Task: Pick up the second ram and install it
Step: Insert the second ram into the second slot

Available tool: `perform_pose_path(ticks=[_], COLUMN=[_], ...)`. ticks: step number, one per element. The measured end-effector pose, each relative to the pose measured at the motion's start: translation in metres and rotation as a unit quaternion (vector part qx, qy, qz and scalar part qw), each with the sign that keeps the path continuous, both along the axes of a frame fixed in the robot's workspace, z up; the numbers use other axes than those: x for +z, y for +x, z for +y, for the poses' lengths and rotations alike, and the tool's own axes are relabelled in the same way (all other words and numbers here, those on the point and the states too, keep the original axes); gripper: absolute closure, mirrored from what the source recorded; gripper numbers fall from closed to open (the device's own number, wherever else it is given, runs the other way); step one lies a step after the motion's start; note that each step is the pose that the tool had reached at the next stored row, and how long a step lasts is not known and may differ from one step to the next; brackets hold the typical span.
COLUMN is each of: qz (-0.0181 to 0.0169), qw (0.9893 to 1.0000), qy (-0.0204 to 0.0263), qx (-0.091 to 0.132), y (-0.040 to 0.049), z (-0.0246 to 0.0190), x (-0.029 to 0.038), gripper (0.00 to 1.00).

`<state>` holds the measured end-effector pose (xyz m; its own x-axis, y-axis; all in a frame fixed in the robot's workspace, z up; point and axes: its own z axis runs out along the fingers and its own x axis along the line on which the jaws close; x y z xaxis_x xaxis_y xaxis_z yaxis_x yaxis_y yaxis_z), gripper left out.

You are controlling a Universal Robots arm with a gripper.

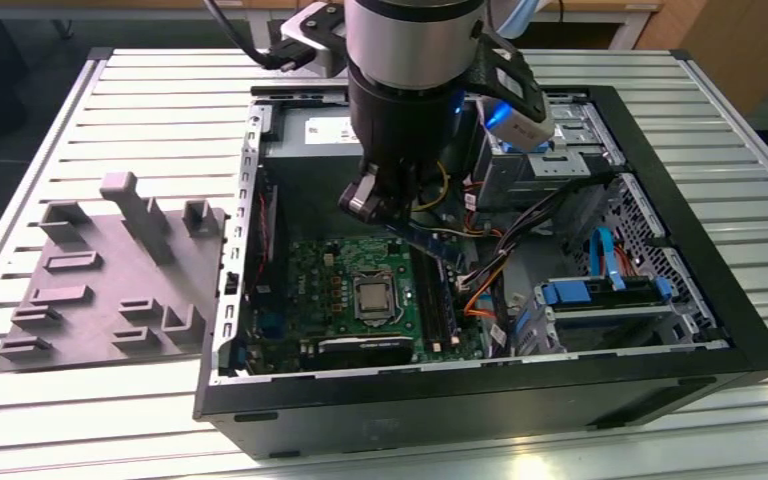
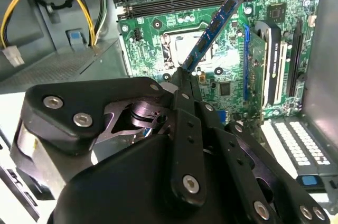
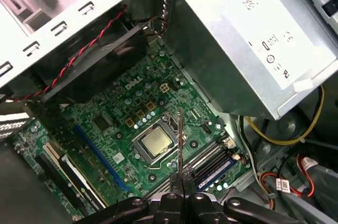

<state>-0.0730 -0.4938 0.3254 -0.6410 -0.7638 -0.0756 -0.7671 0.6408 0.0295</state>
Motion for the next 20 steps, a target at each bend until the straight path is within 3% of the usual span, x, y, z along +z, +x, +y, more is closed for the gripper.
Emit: perform_pose_path(ticks=[5, 11, 20], qz=[0.0, 0.0, 0.0], qw=[0.9997, 0.9985, 0.9954], qy=[0.0, 0.0, -0.0001], qx=[-0.026, -0.054, -0.096], y=[0.0, 0.0, 0.0], z=[0.0, 0.0, 0.0], x=[-0.0001, -0.0002, -0.0007], gripper=[0.89, 0.89, 0.89])
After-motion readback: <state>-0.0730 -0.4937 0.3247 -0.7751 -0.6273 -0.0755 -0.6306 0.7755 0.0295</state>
